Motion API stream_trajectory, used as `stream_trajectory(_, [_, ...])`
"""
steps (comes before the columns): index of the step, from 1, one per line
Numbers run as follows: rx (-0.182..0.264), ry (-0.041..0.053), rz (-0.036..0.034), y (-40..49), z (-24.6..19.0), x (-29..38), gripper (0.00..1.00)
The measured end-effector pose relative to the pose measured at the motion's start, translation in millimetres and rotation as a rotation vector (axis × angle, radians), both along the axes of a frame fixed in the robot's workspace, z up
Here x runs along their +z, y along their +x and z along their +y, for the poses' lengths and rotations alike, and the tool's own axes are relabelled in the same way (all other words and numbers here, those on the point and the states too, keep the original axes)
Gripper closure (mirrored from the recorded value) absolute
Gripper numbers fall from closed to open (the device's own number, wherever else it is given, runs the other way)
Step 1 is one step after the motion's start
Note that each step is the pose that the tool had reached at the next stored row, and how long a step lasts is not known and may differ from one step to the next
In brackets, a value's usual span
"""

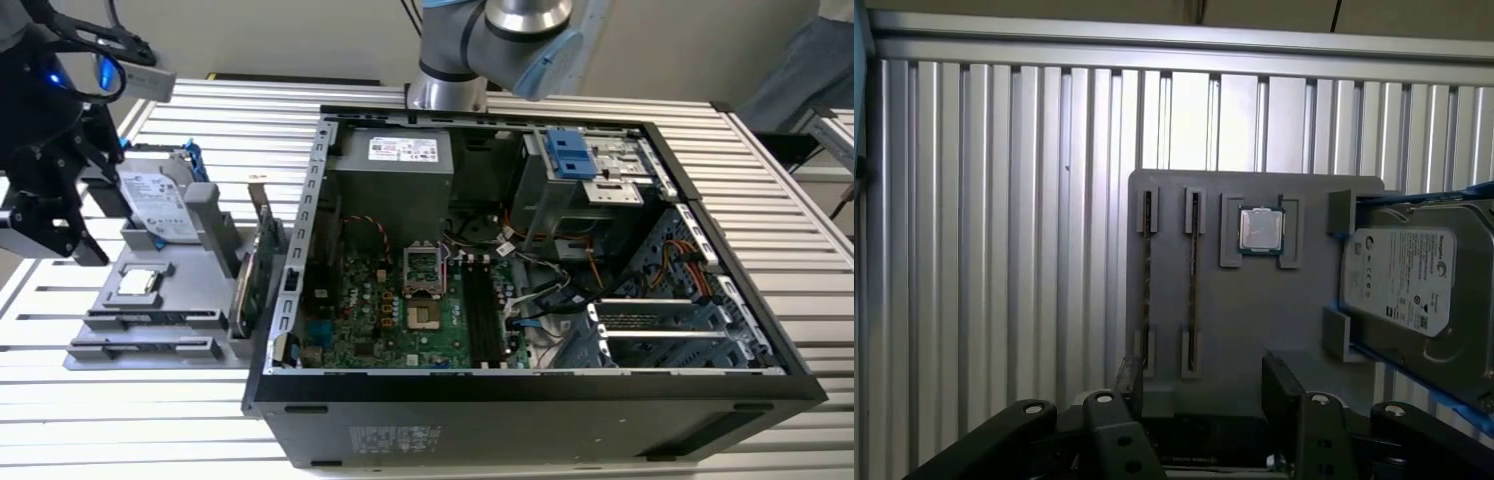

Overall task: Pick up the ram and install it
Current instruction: 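Pick up the ram and move it above insertion slot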

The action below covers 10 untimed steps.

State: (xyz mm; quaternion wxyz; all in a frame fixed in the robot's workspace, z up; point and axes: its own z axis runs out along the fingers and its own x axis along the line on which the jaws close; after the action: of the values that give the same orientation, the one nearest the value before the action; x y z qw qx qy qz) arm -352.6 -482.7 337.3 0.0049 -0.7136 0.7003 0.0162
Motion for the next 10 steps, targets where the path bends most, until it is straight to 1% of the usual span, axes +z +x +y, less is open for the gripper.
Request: stream_trajectory(10, [0.000, -0.0007, 0.0000, 0.0, 0.0, -4.7, 0.00])
